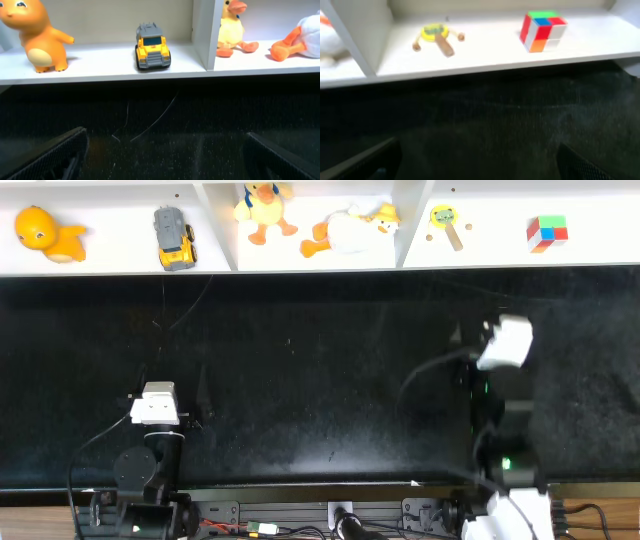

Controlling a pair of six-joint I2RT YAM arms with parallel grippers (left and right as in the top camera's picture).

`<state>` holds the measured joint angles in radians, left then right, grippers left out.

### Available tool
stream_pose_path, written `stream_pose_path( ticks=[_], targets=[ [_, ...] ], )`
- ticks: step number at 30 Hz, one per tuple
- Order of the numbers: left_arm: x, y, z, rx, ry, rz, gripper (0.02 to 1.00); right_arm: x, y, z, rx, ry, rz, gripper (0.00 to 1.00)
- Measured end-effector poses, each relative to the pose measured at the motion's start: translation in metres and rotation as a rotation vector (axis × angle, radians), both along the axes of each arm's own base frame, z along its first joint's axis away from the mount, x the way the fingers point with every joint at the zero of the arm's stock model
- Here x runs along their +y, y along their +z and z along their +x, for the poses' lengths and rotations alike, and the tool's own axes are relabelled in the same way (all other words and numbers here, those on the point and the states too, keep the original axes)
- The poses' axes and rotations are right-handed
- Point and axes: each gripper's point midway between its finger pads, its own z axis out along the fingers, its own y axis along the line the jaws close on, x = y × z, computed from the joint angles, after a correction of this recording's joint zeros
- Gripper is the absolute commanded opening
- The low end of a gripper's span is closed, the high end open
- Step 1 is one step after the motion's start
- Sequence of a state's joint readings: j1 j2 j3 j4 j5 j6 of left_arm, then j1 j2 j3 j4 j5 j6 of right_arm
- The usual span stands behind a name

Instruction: Store Toys

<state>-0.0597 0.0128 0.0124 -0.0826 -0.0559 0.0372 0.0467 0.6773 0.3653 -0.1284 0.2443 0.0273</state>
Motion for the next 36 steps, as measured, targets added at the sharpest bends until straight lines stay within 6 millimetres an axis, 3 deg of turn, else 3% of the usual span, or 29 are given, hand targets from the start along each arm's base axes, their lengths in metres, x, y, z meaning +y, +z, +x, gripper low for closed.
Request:
stream_pose_path(
  ticks=[7, 16, 23, 36],
  targets=[
    [0.0, 0.0, 0.0, 0.001, 0.0, 0.0, 0.998, -0.002, -0.006, -0.031, -0.151, -0.029, 0.08, 0.996],
    [0.0, 0.0, 0.0, 0.0, 0.0, 0.0, 0.998, 0.002, -0.025, -0.041, -0.255, -0.002, 0.112, 0.996],
    [0.0, 0.0, 0.0, 0.0, 0.0, 0.0, 0.996, 0.02, 0.004, -0.046, -0.375, 0.109, 0.135, 0.996],
    [0.0, 0.0, 0.0, 0.001, 0.0, 0.0, 0.998, 0.03, 0.003, -0.046, -0.355, 0.203, -0.026, 0.996]
  ],
)
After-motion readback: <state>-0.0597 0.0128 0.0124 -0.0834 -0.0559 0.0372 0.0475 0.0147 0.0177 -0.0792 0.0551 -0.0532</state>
